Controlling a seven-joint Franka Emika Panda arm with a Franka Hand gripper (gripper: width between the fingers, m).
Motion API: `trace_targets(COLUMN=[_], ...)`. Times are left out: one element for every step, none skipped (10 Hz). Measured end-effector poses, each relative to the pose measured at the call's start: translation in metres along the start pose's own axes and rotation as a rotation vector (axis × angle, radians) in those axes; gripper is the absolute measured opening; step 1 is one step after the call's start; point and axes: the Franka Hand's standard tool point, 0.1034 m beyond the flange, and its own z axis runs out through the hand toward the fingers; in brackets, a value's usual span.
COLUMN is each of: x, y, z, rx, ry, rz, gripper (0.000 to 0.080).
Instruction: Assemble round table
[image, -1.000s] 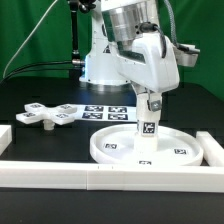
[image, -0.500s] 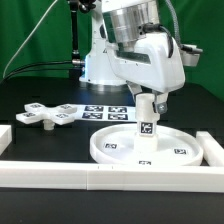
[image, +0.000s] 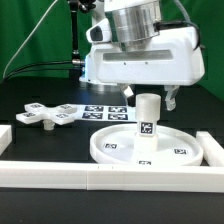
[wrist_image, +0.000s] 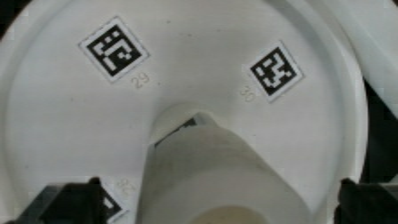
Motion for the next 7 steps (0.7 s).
trace_targets(x=[0.0001,0.0007,0.0008,0.0010,0.0010,0.0014,0.0023], y=[-0.0002,0.0005,0.0007,0.0010,0.0010,0.0005,0.0010], z=[0.0000,0.0000,0.0000,0.0000,0.0001,-0.0002,-0.0002], rx=[-0.006,-0.006,-0.006,-0.006,-0.010,-0.027,-0.036], ry=[0.004,0.003,0.003,0.003,0.003,0.005,0.004], rz=[-0.090,-0.167,-0.227,-0.301,-0.388,-0.490,-0.624], gripper=[0.0649,0.0649,0.0649,0.0649,0.0649,0.0649,0.0649])
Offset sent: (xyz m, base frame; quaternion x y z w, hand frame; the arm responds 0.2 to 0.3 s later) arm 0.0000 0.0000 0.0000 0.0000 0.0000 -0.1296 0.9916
